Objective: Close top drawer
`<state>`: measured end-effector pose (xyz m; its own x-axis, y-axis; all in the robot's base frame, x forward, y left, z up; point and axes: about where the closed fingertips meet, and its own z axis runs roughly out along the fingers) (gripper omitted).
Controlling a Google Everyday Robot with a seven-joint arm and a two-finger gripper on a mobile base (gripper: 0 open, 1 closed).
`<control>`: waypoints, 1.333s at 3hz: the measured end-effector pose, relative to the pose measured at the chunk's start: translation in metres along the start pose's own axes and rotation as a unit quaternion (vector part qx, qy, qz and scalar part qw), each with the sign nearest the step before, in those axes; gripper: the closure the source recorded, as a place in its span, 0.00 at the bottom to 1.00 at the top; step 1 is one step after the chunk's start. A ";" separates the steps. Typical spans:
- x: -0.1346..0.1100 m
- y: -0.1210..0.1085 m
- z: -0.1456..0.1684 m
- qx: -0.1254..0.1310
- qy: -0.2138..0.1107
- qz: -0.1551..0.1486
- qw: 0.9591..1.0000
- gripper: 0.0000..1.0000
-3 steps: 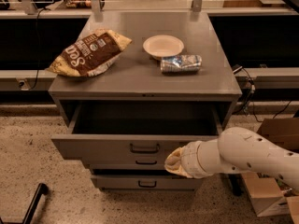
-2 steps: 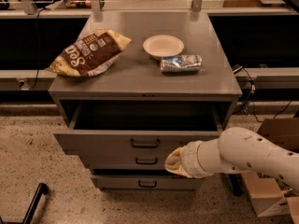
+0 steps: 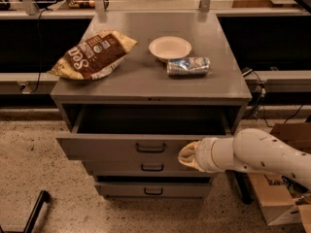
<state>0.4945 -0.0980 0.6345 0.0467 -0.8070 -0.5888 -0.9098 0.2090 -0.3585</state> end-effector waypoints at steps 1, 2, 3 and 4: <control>0.002 -0.027 0.004 0.026 -0.002 -0.019 0.999 1.00; -0.001 -0.046 0.008 0.042 0.002 -0.037 0.998 1.00; -0.004 -0.065 0.010 0.053 0.005 -0.051 0.997 1.00; -0.007 -0.078 0.008 0.062 0.000 -0.062 0.996 1.00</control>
Offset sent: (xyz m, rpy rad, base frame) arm 0.0685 -0.0065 0.0191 -0.0555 -0.1611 0.0050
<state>0.5683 -0.1040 0.6608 0.1555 -0.8313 -0.5337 -0.8396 0.1734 -0.5148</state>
